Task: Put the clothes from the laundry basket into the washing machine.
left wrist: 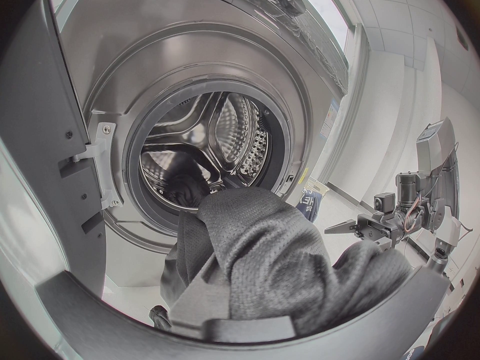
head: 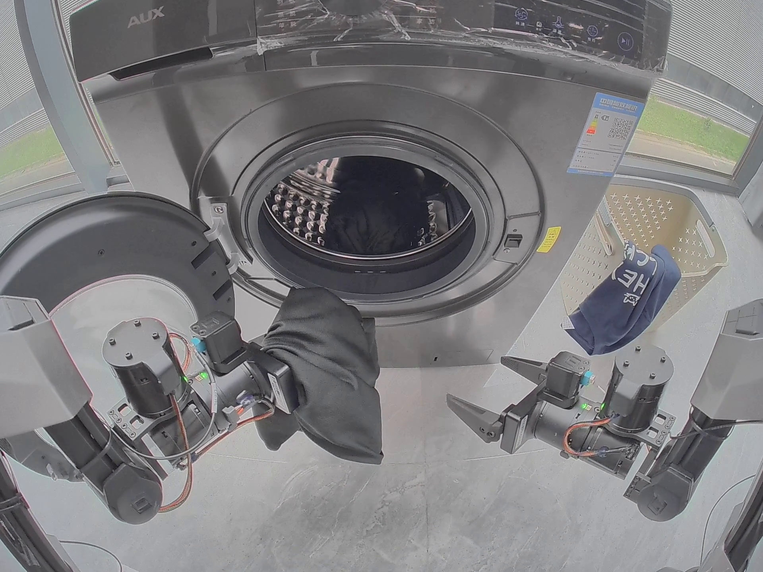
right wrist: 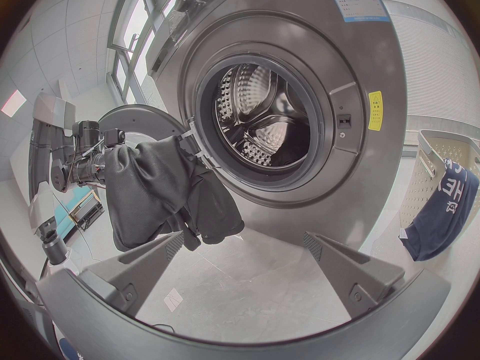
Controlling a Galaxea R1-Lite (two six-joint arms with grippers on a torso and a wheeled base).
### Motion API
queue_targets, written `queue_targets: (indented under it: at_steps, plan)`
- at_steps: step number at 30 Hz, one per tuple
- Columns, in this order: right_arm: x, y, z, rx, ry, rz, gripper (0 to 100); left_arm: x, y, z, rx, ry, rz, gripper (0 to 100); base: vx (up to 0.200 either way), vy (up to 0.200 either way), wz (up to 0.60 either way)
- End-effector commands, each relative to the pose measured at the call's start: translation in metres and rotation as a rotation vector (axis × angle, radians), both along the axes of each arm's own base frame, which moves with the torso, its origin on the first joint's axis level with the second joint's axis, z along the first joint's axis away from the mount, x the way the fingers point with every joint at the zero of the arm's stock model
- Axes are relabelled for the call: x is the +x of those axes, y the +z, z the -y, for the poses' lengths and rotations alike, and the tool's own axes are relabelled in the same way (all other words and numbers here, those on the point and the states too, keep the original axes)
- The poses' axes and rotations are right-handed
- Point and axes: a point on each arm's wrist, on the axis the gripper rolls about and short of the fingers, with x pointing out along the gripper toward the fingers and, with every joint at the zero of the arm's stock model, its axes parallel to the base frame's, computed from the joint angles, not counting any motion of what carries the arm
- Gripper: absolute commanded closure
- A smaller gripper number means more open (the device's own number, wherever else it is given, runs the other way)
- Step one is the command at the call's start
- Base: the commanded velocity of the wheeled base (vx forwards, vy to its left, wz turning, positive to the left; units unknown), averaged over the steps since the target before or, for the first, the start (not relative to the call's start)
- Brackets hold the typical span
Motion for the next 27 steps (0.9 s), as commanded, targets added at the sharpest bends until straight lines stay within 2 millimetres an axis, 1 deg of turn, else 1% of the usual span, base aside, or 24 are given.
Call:
queue_targets:
  at_steps: [1,13,24,27]
  plan:
    - [-0.0003,-0.0008,-0.0005,-0.002,0.002,-0.002,0,0.0001,-0.002,0.0011,0.004,-0.003,-0.005,100,0.2,0.0,0.0]
    - [-0.0013,-0.001,-0.0014,-0.003,0.007,-0.004,0,0.0009,-0.006,0.003,0.014,-0.005,-0.015,100,0.0,0.0,0.0]
    - [-0.0018,-0.0013,-0.0015,-0.004,0.007,-0.005,0,0.0015,-0.0086,0.0038,0.027,-0.006,-0.017,100,0.2,0.0,0.0]
    - [-0.0058,-0.0033,0.0008,-0.015,0.009,-0.017,0,0.0007,-0.0083,0.0059,0.027,-0.014,-0.015,100,0.2,0.0,0.0]
